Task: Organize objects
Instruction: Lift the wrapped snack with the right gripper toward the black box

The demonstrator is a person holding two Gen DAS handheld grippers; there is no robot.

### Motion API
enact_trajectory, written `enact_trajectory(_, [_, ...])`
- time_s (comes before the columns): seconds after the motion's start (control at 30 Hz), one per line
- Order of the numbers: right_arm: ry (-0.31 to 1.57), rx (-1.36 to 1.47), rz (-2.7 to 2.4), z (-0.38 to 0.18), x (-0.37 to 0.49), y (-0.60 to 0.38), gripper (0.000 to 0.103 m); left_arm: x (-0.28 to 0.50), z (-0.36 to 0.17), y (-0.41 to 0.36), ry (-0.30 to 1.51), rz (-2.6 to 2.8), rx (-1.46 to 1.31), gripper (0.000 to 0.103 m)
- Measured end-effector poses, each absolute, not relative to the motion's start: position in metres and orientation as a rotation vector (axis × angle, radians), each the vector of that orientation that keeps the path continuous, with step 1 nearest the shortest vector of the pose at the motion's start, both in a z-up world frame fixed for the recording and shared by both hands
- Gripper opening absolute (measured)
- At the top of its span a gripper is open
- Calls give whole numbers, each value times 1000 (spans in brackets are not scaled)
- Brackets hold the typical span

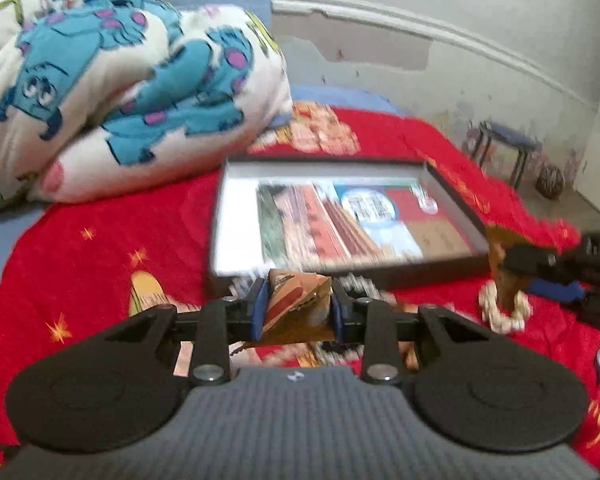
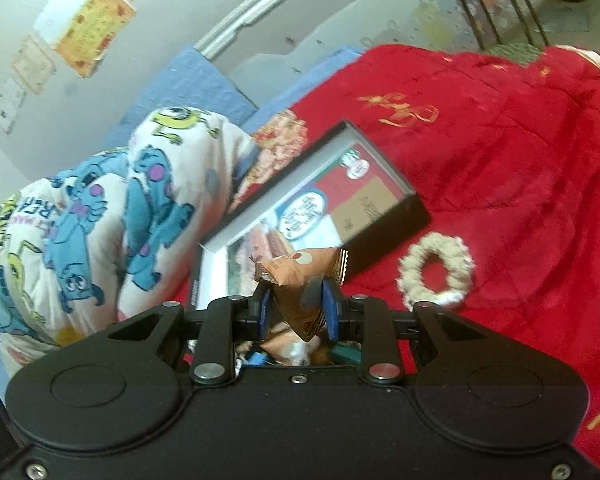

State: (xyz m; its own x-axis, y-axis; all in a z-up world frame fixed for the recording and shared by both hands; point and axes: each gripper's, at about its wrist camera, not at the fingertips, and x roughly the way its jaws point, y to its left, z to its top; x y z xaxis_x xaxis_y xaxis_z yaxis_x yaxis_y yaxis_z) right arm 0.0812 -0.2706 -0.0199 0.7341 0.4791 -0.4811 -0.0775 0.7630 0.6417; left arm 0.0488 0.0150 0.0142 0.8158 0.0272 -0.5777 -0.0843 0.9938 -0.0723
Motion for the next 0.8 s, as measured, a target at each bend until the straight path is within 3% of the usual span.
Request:
enact_trajectory(0.6, [557,617,550,21,103,-228,25,71,68,73,462,36,-206,36])
enact_trajectory(0.8, [560,574,594,29,137,-198,25,102,69,84,509,13,-248,36])
